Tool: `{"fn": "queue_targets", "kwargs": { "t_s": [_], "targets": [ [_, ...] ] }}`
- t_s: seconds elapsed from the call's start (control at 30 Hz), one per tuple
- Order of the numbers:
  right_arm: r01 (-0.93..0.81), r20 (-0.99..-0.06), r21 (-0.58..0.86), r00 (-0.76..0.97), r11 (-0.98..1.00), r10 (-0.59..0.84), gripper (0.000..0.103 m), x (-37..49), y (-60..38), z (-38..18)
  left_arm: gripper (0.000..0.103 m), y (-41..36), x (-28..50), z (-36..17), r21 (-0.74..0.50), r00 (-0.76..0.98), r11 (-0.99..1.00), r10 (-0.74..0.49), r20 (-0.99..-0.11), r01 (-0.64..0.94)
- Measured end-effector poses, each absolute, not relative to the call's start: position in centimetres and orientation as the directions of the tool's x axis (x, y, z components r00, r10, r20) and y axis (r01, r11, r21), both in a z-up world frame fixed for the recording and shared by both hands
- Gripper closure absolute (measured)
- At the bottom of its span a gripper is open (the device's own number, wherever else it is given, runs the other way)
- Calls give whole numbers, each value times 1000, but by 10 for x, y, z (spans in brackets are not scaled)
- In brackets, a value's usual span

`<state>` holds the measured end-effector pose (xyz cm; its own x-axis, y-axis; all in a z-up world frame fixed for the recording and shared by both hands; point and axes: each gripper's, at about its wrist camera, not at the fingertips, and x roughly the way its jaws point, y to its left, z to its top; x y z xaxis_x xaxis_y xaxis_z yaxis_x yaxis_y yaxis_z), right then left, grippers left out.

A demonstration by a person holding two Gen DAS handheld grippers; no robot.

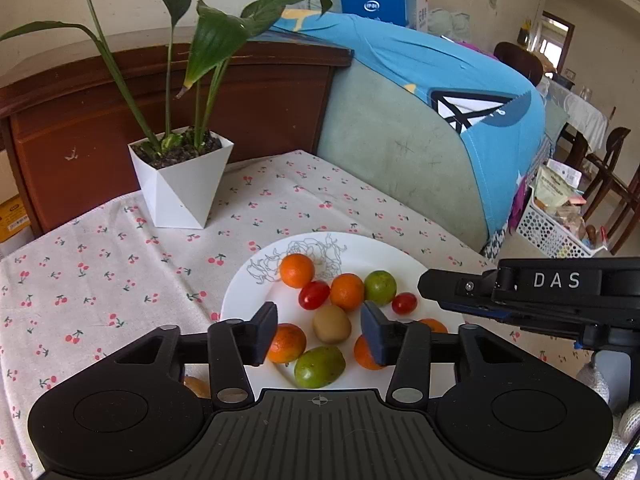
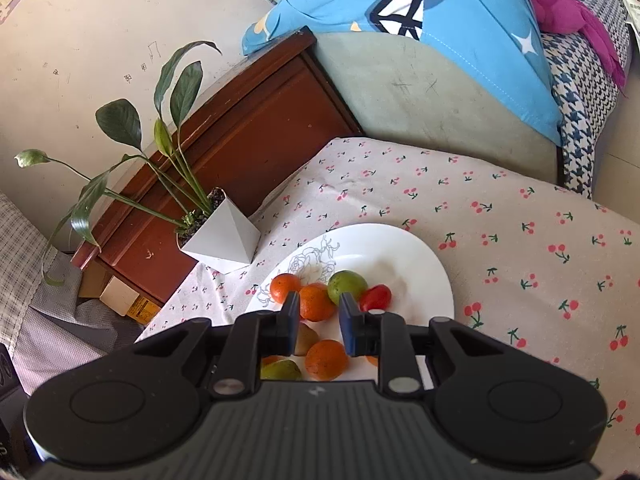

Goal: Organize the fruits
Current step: 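Lower the kiwi and tomato onto the white plate and open both grippers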

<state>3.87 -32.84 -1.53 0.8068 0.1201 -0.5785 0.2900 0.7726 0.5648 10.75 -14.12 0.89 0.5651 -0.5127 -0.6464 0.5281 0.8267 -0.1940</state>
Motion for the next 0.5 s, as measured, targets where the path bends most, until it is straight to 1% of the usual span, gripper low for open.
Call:
{"fn": "queue_targets", "kwargs": {
  "t_s": [0.07,0.1,0.13,0.2,0.5],
  "targets": [
    [281,-575,562,808,778,124,80,39,-326,-15,53,-136,110,13,-203,572,833,-511,-642,515],
    [273,-573,562,809,781,130,79,40,-325,-14,51,-133,111,15,-204,578,839,-504,-642,505],
    [264,-571,563,809,783,138,79,40,-323,-14,47,-130,112,17,-202,585,845,-496,-642,495],
    [243,-568,564,808,789,157,79,41,-319,-15,43,-122,115,21,-202,601,856,-485,-636,476],
    [149,-565,515,799,844,204,77,44,-292,-13,40,-89,125,35,-216,651,893,-437,-621,394]
  ]
}}
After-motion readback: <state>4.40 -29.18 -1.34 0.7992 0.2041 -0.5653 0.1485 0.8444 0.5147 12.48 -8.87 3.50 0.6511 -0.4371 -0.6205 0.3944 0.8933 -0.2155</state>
